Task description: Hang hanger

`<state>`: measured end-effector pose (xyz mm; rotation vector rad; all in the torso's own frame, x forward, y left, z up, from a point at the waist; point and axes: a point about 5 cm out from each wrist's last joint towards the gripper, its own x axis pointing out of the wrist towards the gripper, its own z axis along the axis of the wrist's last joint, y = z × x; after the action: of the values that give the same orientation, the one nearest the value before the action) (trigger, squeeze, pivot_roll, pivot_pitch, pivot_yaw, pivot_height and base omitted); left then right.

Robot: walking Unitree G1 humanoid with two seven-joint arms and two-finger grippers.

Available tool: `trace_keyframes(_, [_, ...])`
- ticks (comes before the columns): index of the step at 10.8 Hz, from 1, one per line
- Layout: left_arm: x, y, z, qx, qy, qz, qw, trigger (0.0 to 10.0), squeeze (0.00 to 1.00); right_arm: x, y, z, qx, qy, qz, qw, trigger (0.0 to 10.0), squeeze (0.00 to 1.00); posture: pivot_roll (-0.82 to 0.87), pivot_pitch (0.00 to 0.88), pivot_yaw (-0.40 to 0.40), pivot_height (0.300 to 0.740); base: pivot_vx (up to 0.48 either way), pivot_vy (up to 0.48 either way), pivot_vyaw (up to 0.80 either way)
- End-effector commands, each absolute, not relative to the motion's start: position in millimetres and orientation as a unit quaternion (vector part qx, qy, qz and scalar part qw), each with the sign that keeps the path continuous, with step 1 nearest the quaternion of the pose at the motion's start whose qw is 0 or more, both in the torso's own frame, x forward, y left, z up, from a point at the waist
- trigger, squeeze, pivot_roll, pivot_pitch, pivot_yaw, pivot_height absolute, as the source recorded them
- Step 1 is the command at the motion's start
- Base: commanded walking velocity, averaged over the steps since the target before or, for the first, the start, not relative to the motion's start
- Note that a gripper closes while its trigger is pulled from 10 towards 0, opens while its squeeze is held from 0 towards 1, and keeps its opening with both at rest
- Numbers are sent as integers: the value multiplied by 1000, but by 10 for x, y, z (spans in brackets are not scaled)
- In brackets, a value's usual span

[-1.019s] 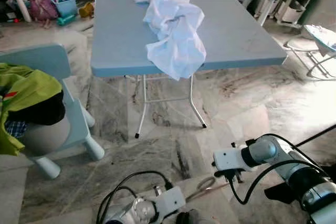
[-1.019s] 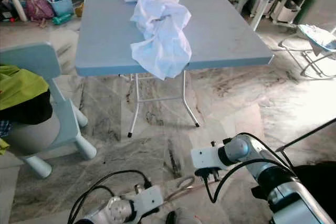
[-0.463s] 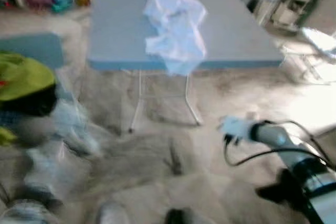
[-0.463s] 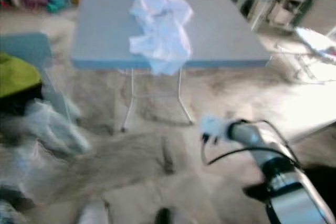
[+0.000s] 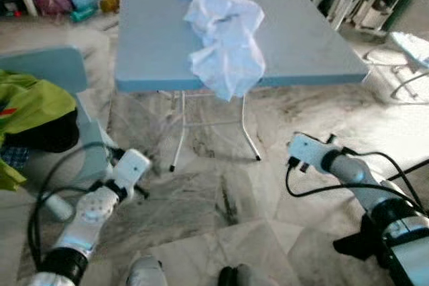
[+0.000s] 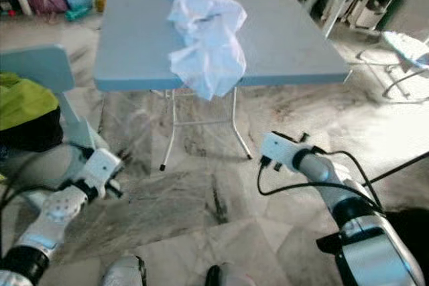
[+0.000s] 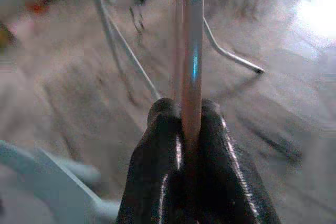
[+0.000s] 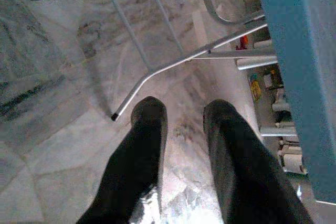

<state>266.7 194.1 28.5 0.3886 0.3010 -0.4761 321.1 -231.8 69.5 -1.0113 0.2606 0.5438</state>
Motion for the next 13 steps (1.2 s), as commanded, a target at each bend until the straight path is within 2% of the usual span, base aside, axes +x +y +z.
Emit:
trace_keyframes(1, [2600, 1772, 262, 141, 163, -279, 936, 10000, 0, 3185, -2337, 659, -467, 128, 252, 837, 10000, 616, 95, 73, -97, 740, 0, 0, 0])
trace_keyframes(2, [2456, 1627, 287, 125, 141, -320, 928, 10000, 0, 3165, -2344, 631, -455, 135, 252, 844, 10000, 1000, 97, 75, -98, 740, 0, 0, 0])
trace_keyframes(3, [2269, 1527, 272, 119, 150, -380, 905, 10000, 0, 3111, -2372, 579, -452, 149, 267, 838, 10000, 1000, 100, 76, -101, 740, 0, 0, 0])
trace_keyframes(5, [2078, 1670, 196, 133, 230, -451, 852, 10000, 0, 3034, -2454, 544, -462, 172, 304, 815, 10000, 1000, 103, 83, -101, 740, 0, 0, 0])
trace_keyframes(6, [1911, 1781, 148, 148, 277, -494, 811, 10000, 0, 2988, -2503, 577, -461, 182, 353, 794, 10000, 1000, 103, 87, -100, 740, 0, 0, 0])
trace_keyframes(7, [1778, 1819, 73, 167, 290, -510, 793, 10000, 0, 2964, -2554, 604, -462, 193, 376, 780, 10000, 1000, 103, 87, -100, 740, 0, 0, 0])
trace_keyframes(8, [1746, 1836, 64, 190, 269, -488, 809, 10000, 0, 2936, -2589, 667, -454, 199, 414, 763, 10000, 1000, 99, 92, -98, 740, 0, 0, 0])
trace_keyframes(9, [1893, 1833, 201, 163, 232, -464, 839, 10000, 0, 2989, -2554, 792, -426, 174, 426, 779, 10000, 1000, 97, 95, -102, 740, 0, 0, 0])
trace_keyframes(10, [2099, 1869, 409, 155, 198, -455, 854, 10000, 0, 2996, -2521, 823, -416, 168, 441, 777, 10000, 1000, 100, 97, -106, 740, 0, 0, 0])
trace_keyframes(11, [2221, 1800, 641, 140, 170, -471, 854, 10000, 0, 2970, -2468, 803, -410, 168, 468, 764, 10000, 1000, 100, 96, -105, 740, 0, 0, 0])
trace_keyframes(13, [2320, 1694, 796, 175, 162, -487, 840, 10000, 0, 2983, -2395, 807, -415, 157, 481, 756, 10000, 1000, 102, 94, -102, 740, 0, 0, 0])
